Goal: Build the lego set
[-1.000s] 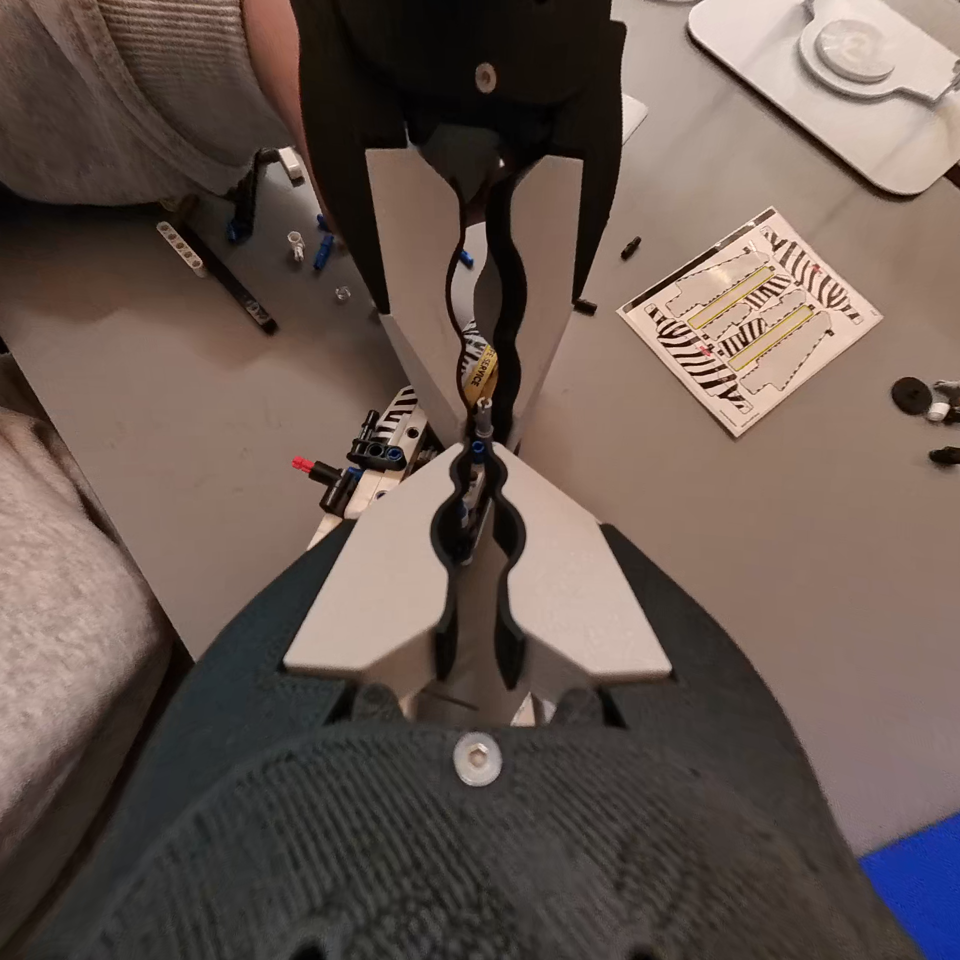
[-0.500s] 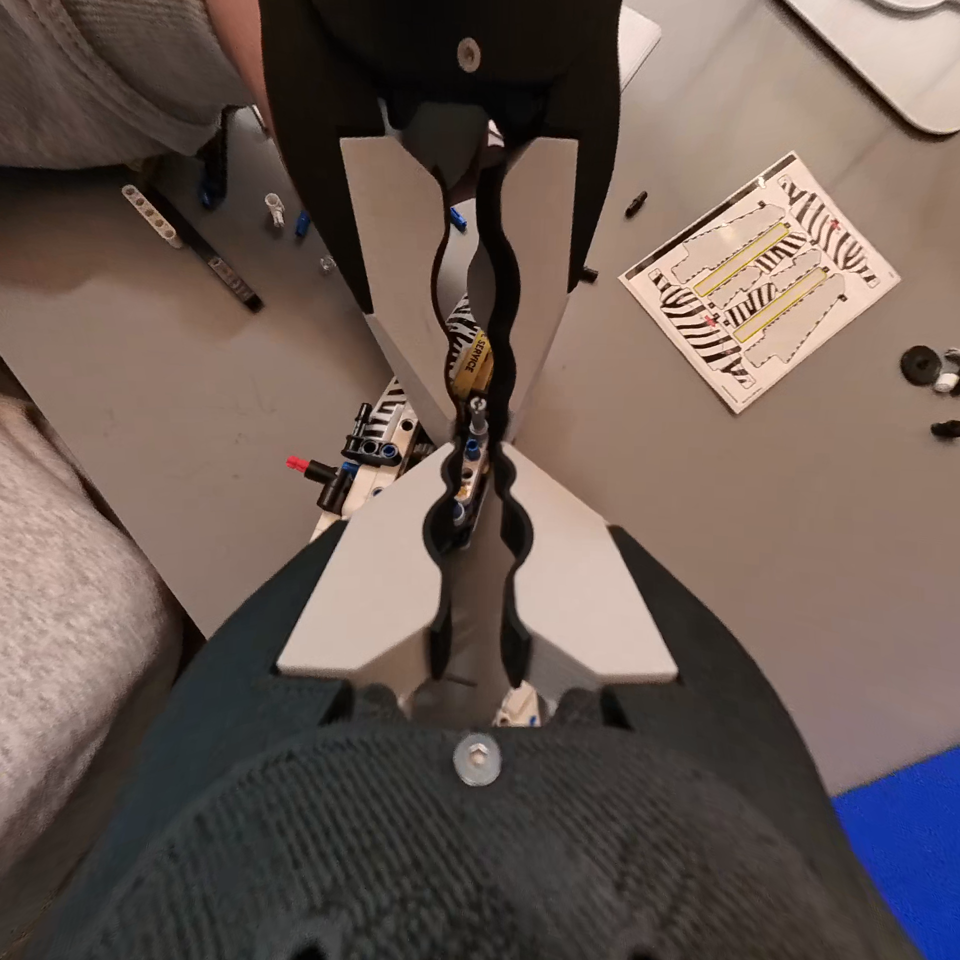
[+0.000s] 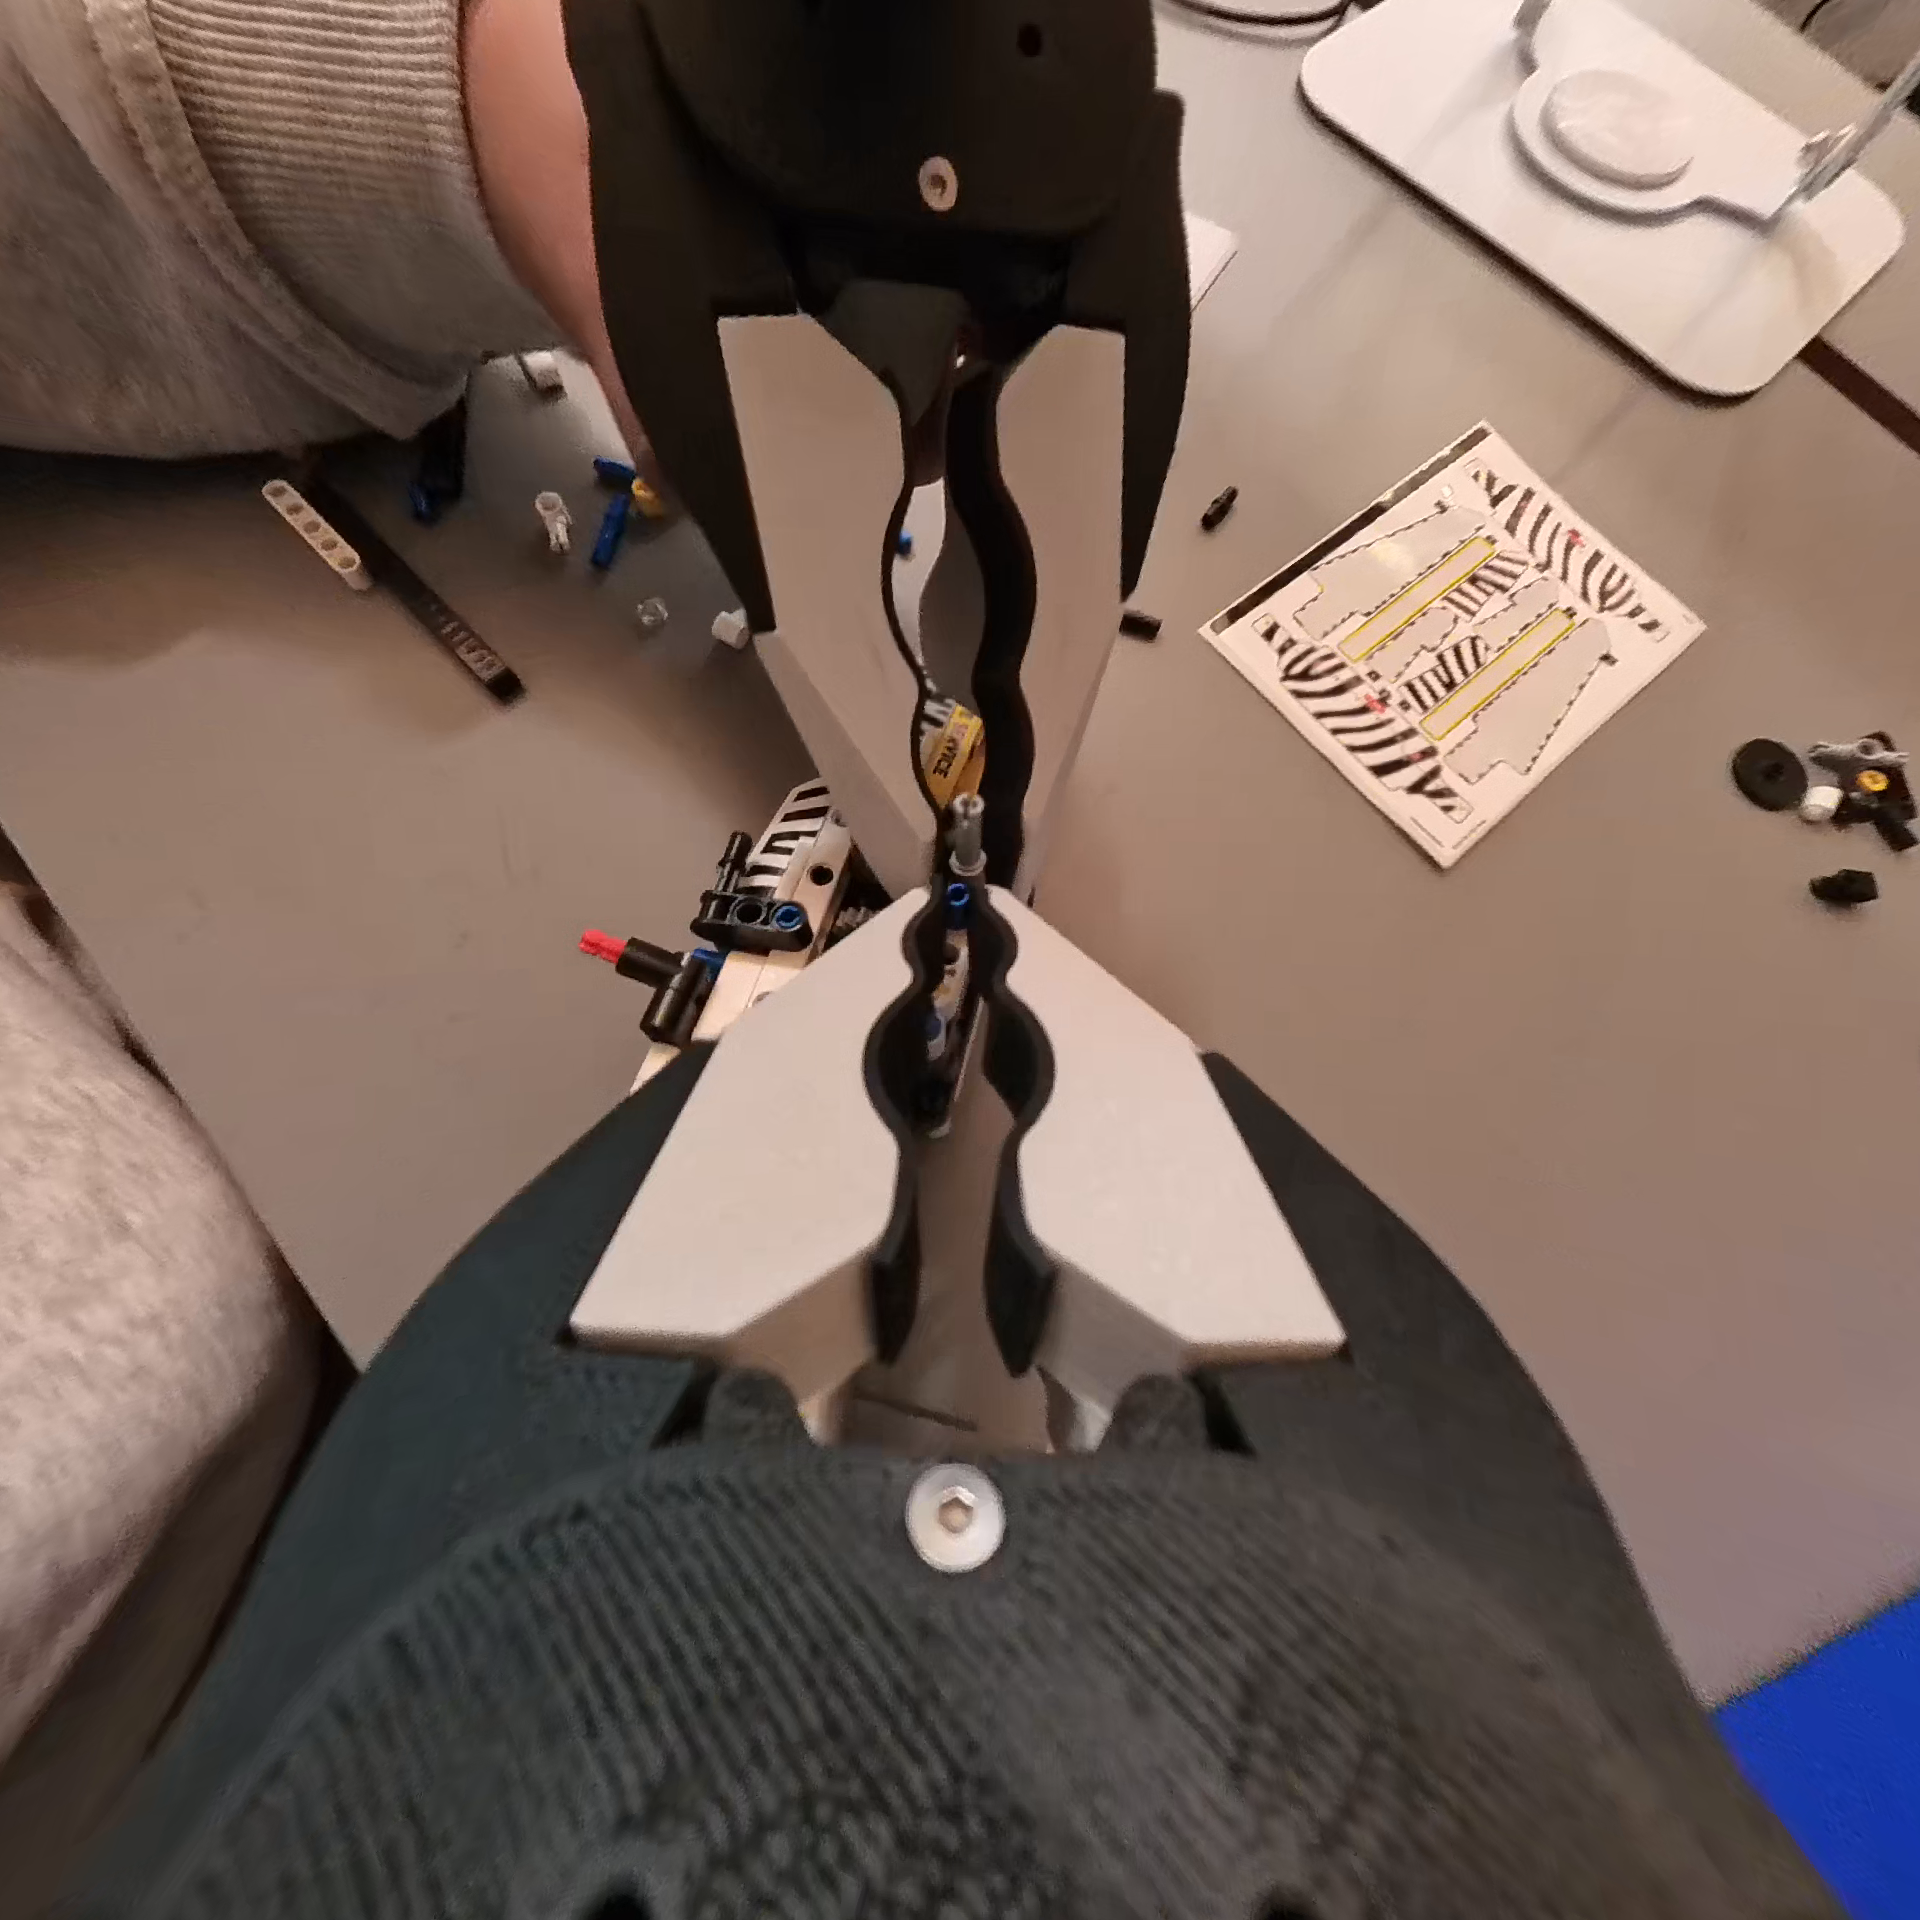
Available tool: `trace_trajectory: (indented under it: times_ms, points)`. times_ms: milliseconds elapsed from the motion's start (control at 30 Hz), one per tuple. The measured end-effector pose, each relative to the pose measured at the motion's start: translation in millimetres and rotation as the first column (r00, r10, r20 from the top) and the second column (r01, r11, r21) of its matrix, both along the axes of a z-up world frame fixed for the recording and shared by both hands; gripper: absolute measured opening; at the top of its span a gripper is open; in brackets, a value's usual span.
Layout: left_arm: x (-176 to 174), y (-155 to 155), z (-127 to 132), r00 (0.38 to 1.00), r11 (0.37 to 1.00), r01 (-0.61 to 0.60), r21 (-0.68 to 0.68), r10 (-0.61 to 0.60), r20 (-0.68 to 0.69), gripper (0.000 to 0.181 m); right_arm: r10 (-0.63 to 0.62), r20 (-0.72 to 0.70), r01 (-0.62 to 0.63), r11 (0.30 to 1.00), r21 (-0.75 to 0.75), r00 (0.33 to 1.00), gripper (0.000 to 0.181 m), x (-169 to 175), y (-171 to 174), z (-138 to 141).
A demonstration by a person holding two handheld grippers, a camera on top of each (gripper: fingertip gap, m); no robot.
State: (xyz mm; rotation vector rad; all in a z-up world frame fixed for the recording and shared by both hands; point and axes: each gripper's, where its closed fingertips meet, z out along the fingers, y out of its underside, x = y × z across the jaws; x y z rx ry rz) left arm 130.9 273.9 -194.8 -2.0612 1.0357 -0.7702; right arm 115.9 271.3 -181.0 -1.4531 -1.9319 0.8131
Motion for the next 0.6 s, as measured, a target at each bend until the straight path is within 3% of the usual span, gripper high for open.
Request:
trace_trajectory:
  times_ms: [300,600]
  points:
    - [-0.7,0.5,-0.5,1.0,1.0,-0.01,-0.011,0.01,-0.001,0.008,-0.017,-0.166,0.015,1.0,-0.014,0.986,0.001,-2.4,0.7,3.5]
    - [-1.7,1.7,-0.6,0.999,1.0,-0.019,-0.002,0.019,-0.036,0.007,-0.069,-0.282,0.023,0.986,-0.165,0.957,0.002,-3.6,2.0,5.2]
